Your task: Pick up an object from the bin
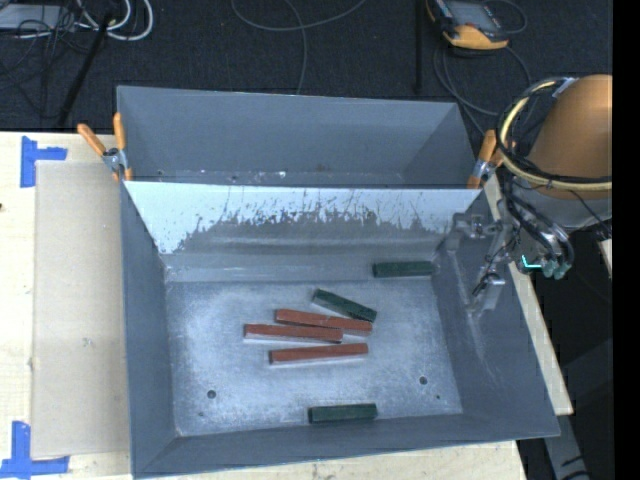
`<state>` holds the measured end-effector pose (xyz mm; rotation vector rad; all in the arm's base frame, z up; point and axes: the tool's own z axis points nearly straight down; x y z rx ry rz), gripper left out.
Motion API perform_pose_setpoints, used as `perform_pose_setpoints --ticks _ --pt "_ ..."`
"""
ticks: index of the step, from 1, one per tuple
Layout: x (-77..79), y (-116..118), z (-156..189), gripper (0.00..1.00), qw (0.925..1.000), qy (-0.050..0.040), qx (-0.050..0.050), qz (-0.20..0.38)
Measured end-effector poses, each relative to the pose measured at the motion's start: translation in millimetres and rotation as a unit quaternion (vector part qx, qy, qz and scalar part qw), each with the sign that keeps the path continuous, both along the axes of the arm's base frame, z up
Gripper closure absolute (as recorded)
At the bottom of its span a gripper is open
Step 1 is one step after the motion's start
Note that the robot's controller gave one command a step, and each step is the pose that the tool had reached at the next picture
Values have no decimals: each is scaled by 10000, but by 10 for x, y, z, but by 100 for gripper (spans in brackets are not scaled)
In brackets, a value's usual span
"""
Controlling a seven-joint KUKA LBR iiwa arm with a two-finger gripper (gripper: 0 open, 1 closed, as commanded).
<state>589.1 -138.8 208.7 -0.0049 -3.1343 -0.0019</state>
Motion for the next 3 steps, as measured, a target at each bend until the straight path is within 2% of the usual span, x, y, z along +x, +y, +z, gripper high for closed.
perform_pose_setpoints --ticks 1,2,3 --pt "-107 506 -841 0 9981 2 18 609" --pt "-126 1065 -1420 0 9927 -11 18 1206" --pt "159 1577 -1388 0 9901 -53 8 1405"
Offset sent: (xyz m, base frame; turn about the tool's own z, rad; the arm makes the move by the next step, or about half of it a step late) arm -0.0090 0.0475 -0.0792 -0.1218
